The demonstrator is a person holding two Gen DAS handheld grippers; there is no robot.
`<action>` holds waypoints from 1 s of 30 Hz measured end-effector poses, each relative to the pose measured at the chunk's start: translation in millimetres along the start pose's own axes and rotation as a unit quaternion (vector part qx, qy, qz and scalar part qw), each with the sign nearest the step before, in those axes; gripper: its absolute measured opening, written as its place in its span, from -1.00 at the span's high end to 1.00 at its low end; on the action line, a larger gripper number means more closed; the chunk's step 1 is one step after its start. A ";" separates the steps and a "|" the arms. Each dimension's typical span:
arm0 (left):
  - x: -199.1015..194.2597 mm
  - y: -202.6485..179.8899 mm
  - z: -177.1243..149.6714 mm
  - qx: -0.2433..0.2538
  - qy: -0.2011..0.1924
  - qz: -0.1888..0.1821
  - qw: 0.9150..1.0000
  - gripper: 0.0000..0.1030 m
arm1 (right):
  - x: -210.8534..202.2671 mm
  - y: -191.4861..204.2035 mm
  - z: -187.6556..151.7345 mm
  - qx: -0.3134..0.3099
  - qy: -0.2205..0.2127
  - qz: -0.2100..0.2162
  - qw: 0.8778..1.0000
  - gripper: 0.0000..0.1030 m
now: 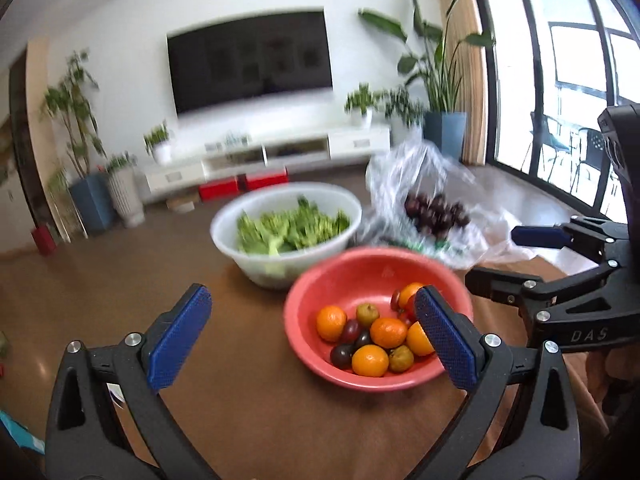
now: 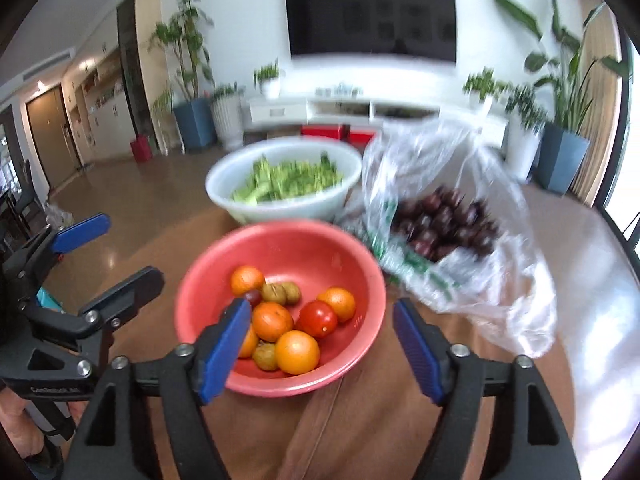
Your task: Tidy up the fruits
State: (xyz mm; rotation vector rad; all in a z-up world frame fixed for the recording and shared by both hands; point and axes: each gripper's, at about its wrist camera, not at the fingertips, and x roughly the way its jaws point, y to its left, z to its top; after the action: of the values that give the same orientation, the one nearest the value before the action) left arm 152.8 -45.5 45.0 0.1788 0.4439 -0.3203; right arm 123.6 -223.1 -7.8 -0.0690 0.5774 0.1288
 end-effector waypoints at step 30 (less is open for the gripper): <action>-198.0 -36.6 -60.8 -0.123 0.090 0.144 0.978 -0.99 | -217.5 35.9 -62.9 0.048 -0.093 -0.056 0.993 -1.00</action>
State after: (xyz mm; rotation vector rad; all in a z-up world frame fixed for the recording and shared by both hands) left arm -52.7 -12.9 75.9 0.0283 0.6238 0.0370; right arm -96.0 -216.1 57.9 0.0050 0.3910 -0.0012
